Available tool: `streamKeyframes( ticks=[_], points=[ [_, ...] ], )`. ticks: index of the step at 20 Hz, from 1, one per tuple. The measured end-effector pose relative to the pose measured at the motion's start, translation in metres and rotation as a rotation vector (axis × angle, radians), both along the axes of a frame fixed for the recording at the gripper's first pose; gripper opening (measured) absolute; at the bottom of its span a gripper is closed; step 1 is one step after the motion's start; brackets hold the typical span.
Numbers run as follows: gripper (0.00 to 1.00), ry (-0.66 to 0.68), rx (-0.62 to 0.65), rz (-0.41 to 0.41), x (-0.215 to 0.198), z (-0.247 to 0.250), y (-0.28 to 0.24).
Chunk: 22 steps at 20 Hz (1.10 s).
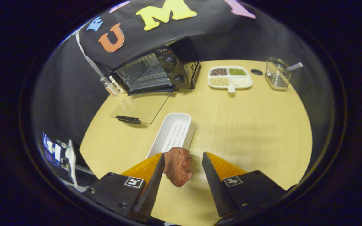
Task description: Open the toaster oven, put the food inside, and close the toaster oven door.
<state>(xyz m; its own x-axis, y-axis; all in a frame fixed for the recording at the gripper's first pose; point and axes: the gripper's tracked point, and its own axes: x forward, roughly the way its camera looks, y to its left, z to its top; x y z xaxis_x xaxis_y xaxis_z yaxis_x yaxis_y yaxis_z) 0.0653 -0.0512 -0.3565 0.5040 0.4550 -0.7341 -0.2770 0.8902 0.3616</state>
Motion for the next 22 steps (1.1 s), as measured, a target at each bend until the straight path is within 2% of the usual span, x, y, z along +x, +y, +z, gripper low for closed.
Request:
streamKeyframes(
  ticks=[3,4,6,8,11,15,22],
  points=[
    [0.51,0.123,0.172,0.0,-0.008,-0.002,0.01],
    [0.37,0.15,0.208,-0.019,-0.006,-0.003,0.01],
    [0.25,0.188,0.275,-0.037,-0.005,0.001,0.012],
    [0.18,0.202,0.282,-0.038,-0.005,0.0,0.012],
    [0.15,0.157,0.289,-0.029,-0.003,0.023,0.013],
    [0.15,0.079,0.325,-0.069,0.004,0.07,0.034],
    [0.15,-0.011,0.478,-0.28,0.044,0.108,0.132]
  ],
)
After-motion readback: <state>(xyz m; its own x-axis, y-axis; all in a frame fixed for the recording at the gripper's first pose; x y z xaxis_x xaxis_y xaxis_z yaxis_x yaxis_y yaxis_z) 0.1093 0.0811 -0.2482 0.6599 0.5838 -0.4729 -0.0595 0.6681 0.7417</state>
